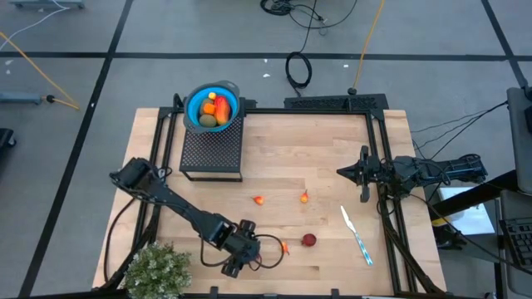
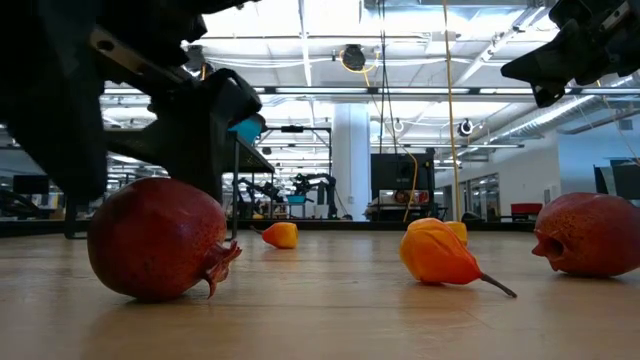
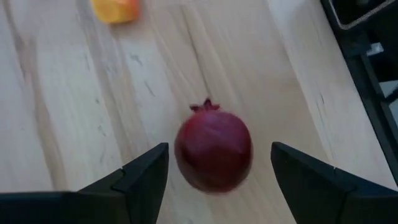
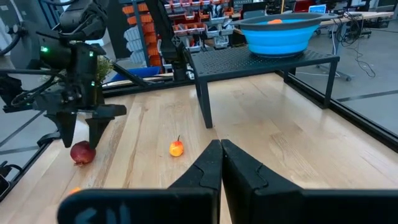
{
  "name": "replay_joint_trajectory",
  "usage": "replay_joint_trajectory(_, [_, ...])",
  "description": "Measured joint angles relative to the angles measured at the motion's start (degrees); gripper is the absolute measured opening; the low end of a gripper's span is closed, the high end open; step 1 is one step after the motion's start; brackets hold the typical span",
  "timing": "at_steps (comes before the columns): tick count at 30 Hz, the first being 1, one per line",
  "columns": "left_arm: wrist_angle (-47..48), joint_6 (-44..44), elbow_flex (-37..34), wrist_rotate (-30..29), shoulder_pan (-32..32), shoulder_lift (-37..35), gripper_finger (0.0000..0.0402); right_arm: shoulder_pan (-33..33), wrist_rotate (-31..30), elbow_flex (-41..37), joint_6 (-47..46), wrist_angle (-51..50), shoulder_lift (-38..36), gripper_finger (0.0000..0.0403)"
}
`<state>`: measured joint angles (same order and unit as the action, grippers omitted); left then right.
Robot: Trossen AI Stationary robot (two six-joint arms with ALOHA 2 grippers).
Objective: Pick & Place Fruit
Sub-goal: Put the left pomegranate into the blue strainer bowl on the shelf
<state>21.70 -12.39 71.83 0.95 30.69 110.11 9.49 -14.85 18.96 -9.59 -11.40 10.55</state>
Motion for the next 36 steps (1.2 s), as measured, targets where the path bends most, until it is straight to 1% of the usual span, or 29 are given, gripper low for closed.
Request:
replay_joint_trajectory(2, [0.1,0.4,0.0,-1.1,0.0,0.2,0.0283,0.0,0.0,0.0,0.0,0.0,0.0,0.0])
replay_joint_trajectory(12, [-2.1,1.4,0.0,-1.0,0.0,4.1,0.0283,0.0,0.0,0.0,0.0,0.0,0.0,0.0])
replay_joint_trajectory(18, [-2.1,1.4,0.0,-2.6,-0.2,4.0,0.0282,0.0,0.0,0.0,0.0,-0.1,0.3,0.0])
replay_joint_trajectory(32, [-2.3,1.8,0.0,-3.1,-0.2,3.7,0.0281,0.0,0.0,0.0,0.0,0.0,0.5,0.0])
replay_joint_trajectory(34, [-2.3,1.8,0.0,-3.1,-0.2,3.7,0.0274,0.0,0.0,0.0,0.0,0.0,0.5,0.0])
replay_joint_trajectory(36, [-2.3,1.8,0.0,-3.1,-0.2,3.7,0.0257,0.0,0.0,0.0,0.0,0.0,0.5,0.0])
